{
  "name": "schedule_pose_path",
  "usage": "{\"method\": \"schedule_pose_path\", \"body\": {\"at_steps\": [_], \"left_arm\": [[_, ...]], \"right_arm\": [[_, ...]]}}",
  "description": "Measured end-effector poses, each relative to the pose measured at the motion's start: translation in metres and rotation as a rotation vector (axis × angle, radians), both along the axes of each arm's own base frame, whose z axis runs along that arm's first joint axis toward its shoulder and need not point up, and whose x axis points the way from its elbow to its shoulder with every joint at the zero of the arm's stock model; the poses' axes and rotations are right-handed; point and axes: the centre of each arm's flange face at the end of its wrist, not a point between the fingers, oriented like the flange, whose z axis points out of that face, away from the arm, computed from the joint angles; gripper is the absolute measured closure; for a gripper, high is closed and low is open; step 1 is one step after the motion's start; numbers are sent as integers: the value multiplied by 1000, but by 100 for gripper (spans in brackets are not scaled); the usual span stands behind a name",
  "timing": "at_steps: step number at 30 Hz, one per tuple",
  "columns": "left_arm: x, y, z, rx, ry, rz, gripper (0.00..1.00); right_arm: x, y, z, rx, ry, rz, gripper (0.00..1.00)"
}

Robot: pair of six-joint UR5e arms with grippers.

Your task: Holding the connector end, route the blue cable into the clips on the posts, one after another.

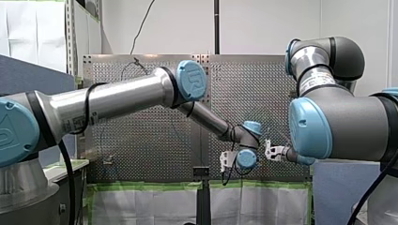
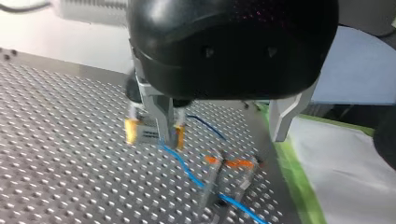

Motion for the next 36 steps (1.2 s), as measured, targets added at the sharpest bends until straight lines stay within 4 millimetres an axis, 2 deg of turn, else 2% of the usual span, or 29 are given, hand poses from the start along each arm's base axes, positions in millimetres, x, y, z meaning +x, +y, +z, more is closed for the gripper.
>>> {"method": "schedule_pose_path", "body": {"at_steps": [6,25,29,36], "left_arm": [[-17,-7,27,-61,-32,-1,2],[-137,-39,108,-306,-106,-18,2],[-137,-36,126,-356,-117,-40,2],[-103,-13,155,-437,-130,-47,4]], "right_arm": [[-1,0,0,1,0,-2,100],[-2,-1,-2,4,2,-27,100],[-4,-1,-2,6,2,-28,100],[-4,-1,-3,10,2,-27,100]]}}
